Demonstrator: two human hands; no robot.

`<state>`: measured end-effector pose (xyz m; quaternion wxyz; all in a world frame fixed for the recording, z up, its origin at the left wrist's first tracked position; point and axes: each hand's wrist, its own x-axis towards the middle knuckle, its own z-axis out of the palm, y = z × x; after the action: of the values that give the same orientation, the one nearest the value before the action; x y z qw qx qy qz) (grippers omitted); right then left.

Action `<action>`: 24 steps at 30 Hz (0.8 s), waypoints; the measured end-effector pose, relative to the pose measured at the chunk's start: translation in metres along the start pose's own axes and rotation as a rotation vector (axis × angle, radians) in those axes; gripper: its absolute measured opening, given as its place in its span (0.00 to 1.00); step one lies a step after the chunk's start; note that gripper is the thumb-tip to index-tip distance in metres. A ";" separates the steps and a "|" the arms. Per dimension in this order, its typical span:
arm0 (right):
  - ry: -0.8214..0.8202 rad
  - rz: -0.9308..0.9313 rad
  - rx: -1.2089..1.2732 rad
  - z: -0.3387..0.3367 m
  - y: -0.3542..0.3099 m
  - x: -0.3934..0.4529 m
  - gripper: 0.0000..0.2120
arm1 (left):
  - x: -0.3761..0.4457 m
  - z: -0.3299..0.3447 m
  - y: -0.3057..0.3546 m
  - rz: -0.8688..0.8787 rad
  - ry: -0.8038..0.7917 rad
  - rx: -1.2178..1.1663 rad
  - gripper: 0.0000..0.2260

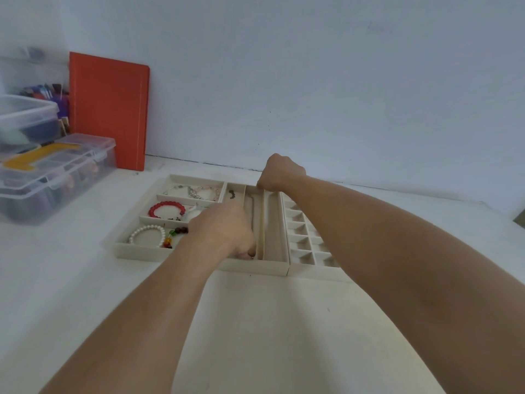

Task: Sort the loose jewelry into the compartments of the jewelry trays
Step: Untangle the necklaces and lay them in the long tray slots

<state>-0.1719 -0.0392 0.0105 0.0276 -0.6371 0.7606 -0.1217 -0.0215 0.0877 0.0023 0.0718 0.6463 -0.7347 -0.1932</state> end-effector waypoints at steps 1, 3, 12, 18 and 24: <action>-0.007 0.003 -0.002 -0.001 0.001 0.000 0.10 | 0.000 0.001 -0.001 0.002 0.006 0.002 0.05; -0.011 0.006 -0.006 -0.002 0.003 -0.002 0.10 | -0.001 0.004 -0.001 0.005 0.007 0.018 0.06; 0.026 0.012 0.012 -0.001 0.003 -0.008 0.09 | -0.003 0.004 0.001 -0.002 -0.016 0.074 0.08; 0.035 0.012 0.016 -0.003 0.004 -0.007 0.09 | -0.005 0.002 0.001 -0.007 -0.035 0.082 0.08; 0.055 0.007 0.021 -0.008 0.002 -0.010 0.09 | -0.005 0.001 0.002 -0.007 -0.057 0.075 0.06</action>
<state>-0.1739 -0.0275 0.0166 0.0138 -0.6305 0.7620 -0.1469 -0.0230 0.0931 0.0030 0.0258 0.6453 -0.7410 -0.1841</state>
